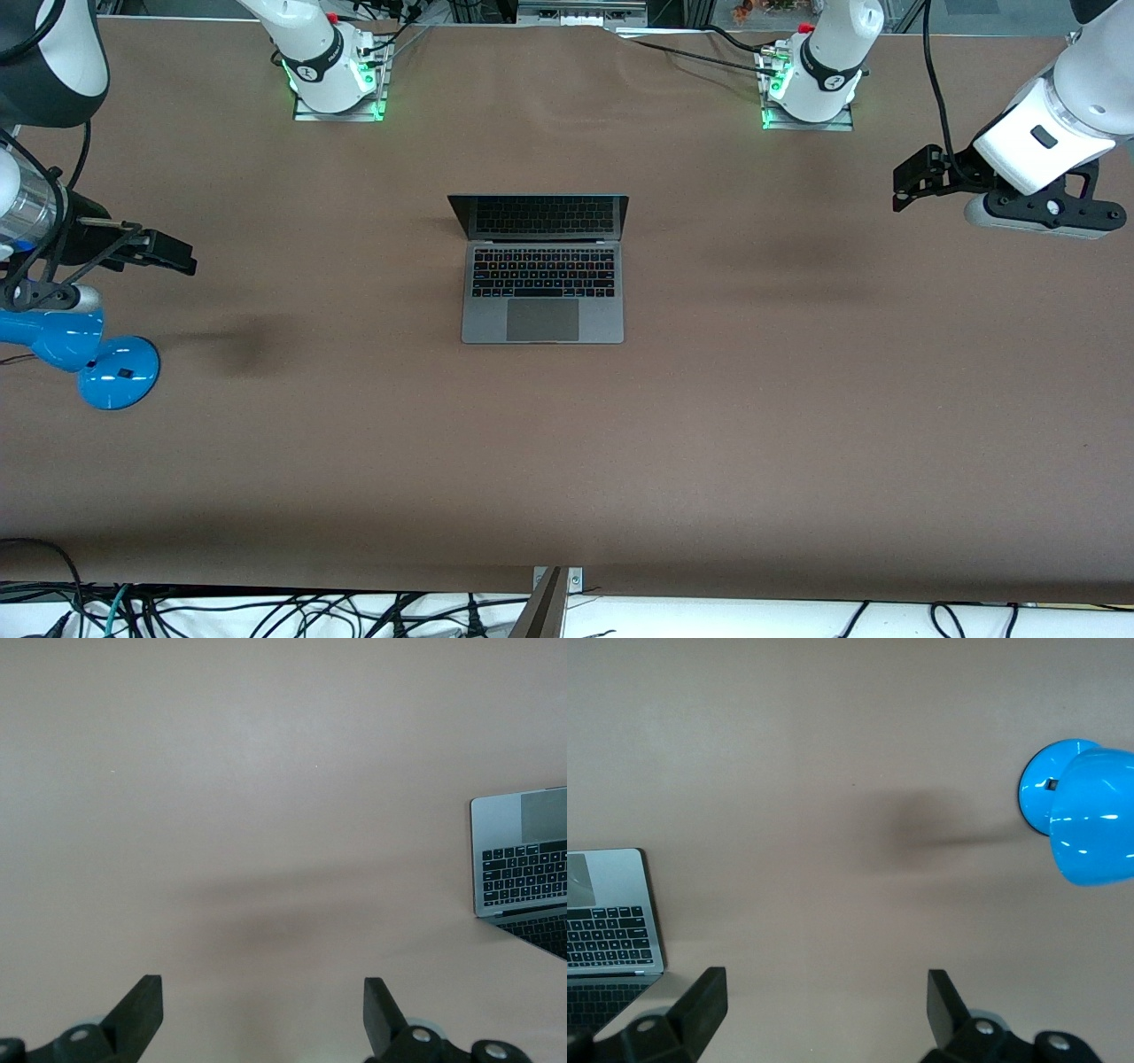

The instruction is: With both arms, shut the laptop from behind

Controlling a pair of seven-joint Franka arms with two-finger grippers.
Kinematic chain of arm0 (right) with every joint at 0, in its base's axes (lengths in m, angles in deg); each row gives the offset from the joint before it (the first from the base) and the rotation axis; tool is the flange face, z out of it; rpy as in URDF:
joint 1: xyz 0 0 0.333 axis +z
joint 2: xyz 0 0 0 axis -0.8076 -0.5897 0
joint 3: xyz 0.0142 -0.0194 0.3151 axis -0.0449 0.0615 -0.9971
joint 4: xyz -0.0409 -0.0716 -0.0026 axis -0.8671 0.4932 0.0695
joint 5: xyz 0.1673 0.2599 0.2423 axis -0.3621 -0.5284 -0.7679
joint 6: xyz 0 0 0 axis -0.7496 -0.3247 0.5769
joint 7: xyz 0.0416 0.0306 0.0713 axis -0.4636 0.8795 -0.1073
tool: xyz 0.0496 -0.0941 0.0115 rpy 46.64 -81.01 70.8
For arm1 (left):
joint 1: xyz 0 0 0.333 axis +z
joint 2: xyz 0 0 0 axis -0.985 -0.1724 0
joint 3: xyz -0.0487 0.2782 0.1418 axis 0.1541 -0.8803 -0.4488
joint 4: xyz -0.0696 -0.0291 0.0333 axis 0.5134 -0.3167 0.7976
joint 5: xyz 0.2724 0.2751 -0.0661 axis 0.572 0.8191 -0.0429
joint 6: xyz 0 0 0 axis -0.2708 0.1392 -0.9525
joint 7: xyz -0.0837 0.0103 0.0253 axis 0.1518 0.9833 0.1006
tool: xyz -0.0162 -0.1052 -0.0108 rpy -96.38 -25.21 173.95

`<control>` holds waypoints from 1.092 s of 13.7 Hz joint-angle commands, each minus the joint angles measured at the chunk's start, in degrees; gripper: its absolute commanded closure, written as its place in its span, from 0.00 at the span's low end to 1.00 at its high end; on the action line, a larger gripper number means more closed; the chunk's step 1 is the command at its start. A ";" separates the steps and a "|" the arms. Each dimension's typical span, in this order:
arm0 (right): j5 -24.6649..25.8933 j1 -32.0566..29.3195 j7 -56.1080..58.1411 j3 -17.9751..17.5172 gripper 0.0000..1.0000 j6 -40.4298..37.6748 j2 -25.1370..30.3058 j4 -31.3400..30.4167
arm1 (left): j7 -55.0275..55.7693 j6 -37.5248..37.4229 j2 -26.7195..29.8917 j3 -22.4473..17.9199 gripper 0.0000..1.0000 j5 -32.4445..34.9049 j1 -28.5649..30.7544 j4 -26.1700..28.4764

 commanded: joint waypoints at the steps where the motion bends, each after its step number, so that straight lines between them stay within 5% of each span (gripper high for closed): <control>1: 0.61 -0.21 0.42 -0.12 0.00 0.08 0.34 0.06 | -0.58 -1.06 0.26 0.96 0.00 2.12 0.67 0.18; 15: -0.09 -0.38 0.86 -0.03 0.00 -0.10 0.26 0.15 | 0.73 -3.09 0.26 3.24 0.00 1.42 -0.03 0.18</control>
